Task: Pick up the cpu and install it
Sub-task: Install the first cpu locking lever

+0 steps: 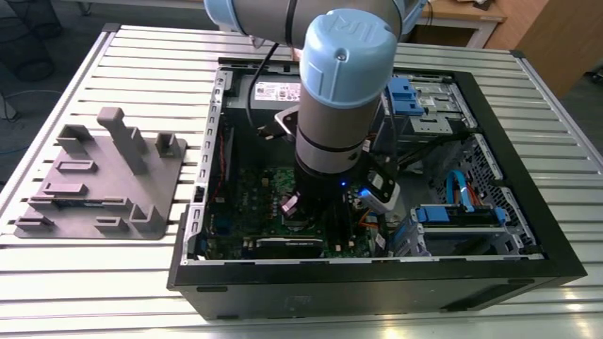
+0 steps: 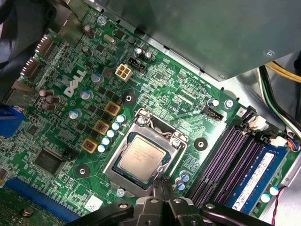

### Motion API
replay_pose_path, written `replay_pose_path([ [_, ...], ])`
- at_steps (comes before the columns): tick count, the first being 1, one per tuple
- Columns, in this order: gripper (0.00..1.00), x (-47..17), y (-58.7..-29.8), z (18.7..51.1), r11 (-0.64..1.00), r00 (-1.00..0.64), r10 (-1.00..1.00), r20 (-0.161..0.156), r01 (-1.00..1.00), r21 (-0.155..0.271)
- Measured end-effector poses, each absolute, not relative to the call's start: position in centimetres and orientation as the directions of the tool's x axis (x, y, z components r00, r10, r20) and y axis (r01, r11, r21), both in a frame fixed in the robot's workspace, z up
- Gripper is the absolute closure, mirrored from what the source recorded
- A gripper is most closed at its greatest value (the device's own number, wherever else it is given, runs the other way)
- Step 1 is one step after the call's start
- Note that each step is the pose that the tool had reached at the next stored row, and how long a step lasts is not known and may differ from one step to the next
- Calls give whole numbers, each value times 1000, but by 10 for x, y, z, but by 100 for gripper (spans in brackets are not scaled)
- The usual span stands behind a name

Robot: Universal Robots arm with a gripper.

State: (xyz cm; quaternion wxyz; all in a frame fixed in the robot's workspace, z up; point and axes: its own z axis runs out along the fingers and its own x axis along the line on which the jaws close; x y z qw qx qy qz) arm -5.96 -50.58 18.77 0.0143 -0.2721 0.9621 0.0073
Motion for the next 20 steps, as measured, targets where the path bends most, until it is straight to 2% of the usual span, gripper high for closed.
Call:
replay_pose_path([
  [20,89,-57,-510,184,852,-852,-523,-32,-524,7],
])
